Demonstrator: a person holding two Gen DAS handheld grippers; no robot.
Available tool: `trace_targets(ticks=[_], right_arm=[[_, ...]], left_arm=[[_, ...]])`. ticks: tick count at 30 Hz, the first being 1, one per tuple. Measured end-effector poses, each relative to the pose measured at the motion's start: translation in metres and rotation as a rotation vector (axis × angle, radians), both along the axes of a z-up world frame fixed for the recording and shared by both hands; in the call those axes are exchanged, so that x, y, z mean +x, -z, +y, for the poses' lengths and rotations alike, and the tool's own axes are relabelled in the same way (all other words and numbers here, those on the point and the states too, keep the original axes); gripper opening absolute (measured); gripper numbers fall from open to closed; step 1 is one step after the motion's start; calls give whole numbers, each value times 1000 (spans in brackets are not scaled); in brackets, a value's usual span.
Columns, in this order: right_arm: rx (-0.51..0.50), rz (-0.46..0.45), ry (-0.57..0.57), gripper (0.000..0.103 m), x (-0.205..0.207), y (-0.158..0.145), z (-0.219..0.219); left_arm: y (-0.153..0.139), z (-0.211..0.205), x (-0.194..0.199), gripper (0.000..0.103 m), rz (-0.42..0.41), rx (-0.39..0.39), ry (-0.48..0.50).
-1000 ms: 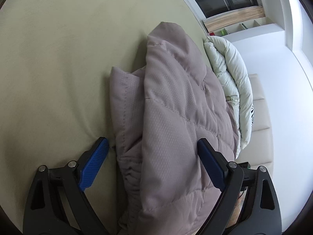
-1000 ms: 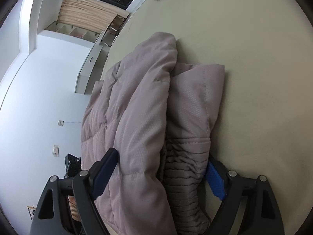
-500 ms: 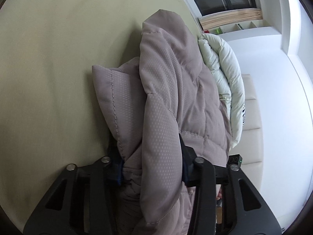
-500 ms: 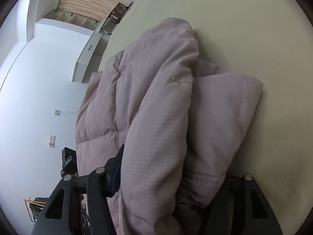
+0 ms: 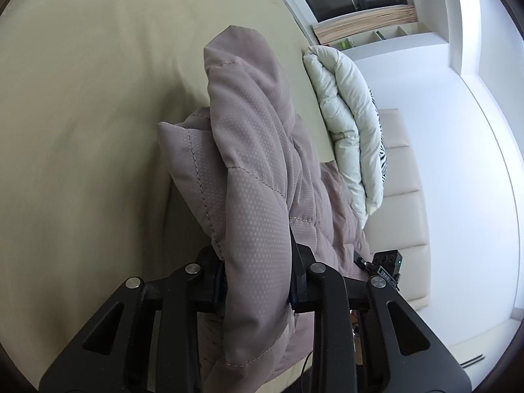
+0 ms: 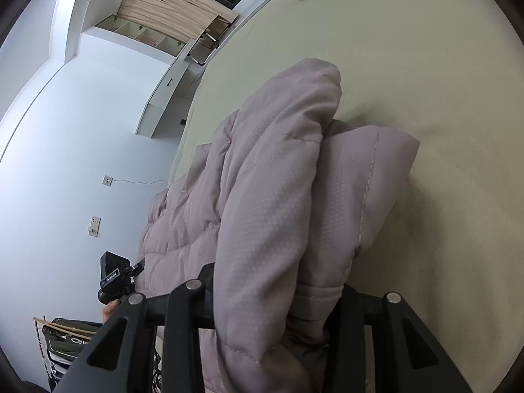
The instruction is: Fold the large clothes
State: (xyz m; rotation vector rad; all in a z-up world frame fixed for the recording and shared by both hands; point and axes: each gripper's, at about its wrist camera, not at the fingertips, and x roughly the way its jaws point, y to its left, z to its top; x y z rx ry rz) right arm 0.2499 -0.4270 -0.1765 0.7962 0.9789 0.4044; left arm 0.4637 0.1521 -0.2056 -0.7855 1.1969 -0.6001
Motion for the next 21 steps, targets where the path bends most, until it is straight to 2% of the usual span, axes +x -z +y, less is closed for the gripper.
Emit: trace_targets(ticks=[6,9,11,14,16,17,21], right_arm=[[75,-3,-6,40,-78,2,17],[116,21,1,40,-104,17,24],[117,38,18,41,-113,30,26],[179,73,69,46,-117,61,19],[186,53,83,52,-117,76,14],[202,53,94,54,-116,83,13],[233,32,129,56,-126,91,10]], left_arm=[[-25,19,-88,25,-22,19,12],[-21,34,-126,26,-17,26,2],[-7,39,-139,26,8,57,1],[34,52,-145,33,69,9,-25],[54,58,-146,38,92,-46,-46],[61,58,-147,40,96,-70,-62],[67,54,-153,47,90,-75,-91]])
